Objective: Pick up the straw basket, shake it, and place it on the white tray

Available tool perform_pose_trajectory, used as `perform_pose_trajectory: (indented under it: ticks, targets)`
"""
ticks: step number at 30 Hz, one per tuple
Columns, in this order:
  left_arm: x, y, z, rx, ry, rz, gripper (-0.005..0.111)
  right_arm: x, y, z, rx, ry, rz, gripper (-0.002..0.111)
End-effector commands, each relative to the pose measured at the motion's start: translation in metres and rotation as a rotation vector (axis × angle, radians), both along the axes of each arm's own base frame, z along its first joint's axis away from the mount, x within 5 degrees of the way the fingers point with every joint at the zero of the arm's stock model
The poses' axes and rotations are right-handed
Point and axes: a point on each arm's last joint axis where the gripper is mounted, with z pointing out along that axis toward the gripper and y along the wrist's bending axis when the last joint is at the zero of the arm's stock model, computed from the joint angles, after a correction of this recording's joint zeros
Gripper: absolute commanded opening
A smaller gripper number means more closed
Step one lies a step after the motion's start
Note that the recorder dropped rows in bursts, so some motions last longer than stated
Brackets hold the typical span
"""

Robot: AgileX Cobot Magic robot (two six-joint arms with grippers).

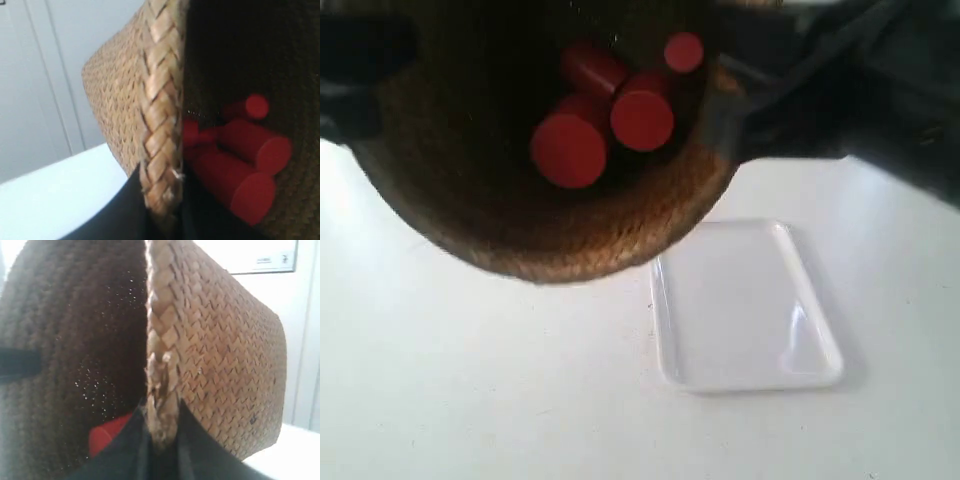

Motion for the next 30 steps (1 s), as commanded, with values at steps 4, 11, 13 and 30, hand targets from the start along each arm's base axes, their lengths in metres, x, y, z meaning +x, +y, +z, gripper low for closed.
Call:
perform_pose_trajectory:
  ticks: [4,11,13,30]
  targets:
    - [-0.013,-0.002,0.006,0.074,-0.058,-0.059,0.000,-0.003,0.009,0.003,-0.032,0.008,0.055,0.000]
    - [-0.022,-0.003,0.017,0.105,-0.034,-0.102,0.000,-0.008,0.010,0.021,-0.036,0.014,0.099,0.000]
    - [-0.006,-0.007,0.000,0.123,0.025,-0.078,0.000,0.010,0.014,0.001,-0.089,0.043,0.050,0.000]
    - [-0.028,0.002,0.022,0.055,0.002,-0.096,0.000,-0.028,-0.004,0.029,-0.070,0.003,0.134,0.000]
